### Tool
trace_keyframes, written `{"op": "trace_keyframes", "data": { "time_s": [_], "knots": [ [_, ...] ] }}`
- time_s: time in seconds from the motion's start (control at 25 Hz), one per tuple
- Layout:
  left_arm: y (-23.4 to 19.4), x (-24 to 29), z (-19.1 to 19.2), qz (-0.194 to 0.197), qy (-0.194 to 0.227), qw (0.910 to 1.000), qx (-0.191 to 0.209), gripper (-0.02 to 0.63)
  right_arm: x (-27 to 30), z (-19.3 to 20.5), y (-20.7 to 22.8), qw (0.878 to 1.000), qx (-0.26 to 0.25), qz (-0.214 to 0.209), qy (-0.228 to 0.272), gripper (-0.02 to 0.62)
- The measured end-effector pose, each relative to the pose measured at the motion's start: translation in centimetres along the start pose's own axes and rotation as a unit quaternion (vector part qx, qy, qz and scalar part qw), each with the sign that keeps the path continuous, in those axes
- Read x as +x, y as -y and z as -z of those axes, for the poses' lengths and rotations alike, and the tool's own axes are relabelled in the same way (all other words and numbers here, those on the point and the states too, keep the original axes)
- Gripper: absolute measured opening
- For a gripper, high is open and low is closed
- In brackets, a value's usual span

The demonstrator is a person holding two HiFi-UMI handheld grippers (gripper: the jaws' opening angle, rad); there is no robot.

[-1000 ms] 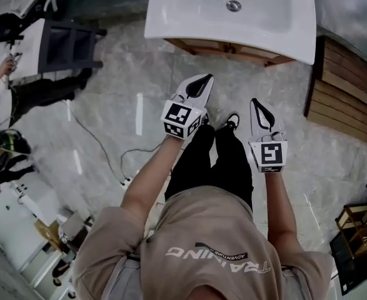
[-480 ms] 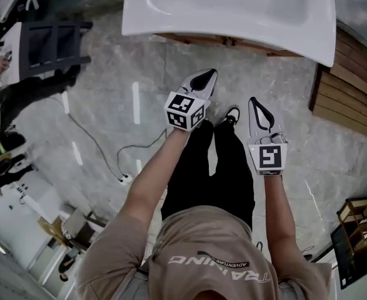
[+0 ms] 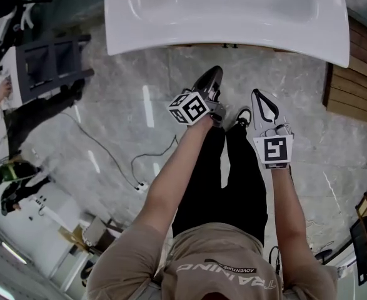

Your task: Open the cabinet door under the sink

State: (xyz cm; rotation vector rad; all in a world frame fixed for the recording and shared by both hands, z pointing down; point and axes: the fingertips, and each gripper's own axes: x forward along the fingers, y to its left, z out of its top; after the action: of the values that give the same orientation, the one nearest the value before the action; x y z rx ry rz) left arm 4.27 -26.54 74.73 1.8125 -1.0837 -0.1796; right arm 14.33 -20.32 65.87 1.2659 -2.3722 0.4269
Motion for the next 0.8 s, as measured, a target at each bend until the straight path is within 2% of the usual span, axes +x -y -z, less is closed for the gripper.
{"op": "trace_keyframes", "data": {
  "time_s": [0.08, 0.16, 0.24, 0.28, 0.36, 0.4, 0.48, 0.6, 0.8],
  "knots": [
    [-1.1, 0.8, 0.3, 0.005, 0.017, 0.9993, -0.033, 0.017, 0.7, 0.2, 0.6, 1.0, 0.002, 0.003, 0.003, 0.003],
    [-2.3, 1.3, 0.5, 0.008, 0.039, 0.9956, -0.084, 0.018, 1.2, 0.5, 1.2, 1.0, 0.005, 0.005, 0.004, 0.003],
    [-3.6, 1.4, 0.7, -0.009, 0.056, 0.9917, -0.115, 0.035, 1.5, 1.1, 1.6, 1.0, 0.012, 0.007, 0.002, 0.003],
    [-4.0, 1.6, 0.7, -0.013, 0.063, 0.989, -0.133, 0.043, 1.6, 1.4, 1.8, 1.0, 0.017, 0.008, 0.001, 0.003],
    [-3.4, 2.7, 1.0, 0.014, 0.088, 0.9754, -0.202, 0.048, 1.7, 1.8, 2.1, 0.999, 0.03, 0.01, 0.0, 0.003],
    [-3.2, 3.3, 1.0, 0.027, 0.096, 0.9716, -0.214, 0.049, 1.8, 2.1, 2.1, 0.999, 0.037, 0.01, 0.0, 0.003],
    [-3.4, 4.1, 0.9, 0.037, 0.107, 0.9713, -0.209, 0.058, 2.0, 2.5, 2.1, 0.999, 0.046, 0.008, 0.0, 0.003],
    [-3.5, 5.1, 0.8, 0.046, 0.138, 0.9528, -0.266, 0.09, 2.2, 3.0, 1.7, 0.999, 0.049, -0.001, -0.001, 0.003],
    [-5.6, 6.5, 0.5, 0.049, 0.172, 0.9347, -0.308, 0.145, 2.5, 3.5, 1.6, 0.999, 0.049, -0.014, -0.002, 0.003]
  ]
}}
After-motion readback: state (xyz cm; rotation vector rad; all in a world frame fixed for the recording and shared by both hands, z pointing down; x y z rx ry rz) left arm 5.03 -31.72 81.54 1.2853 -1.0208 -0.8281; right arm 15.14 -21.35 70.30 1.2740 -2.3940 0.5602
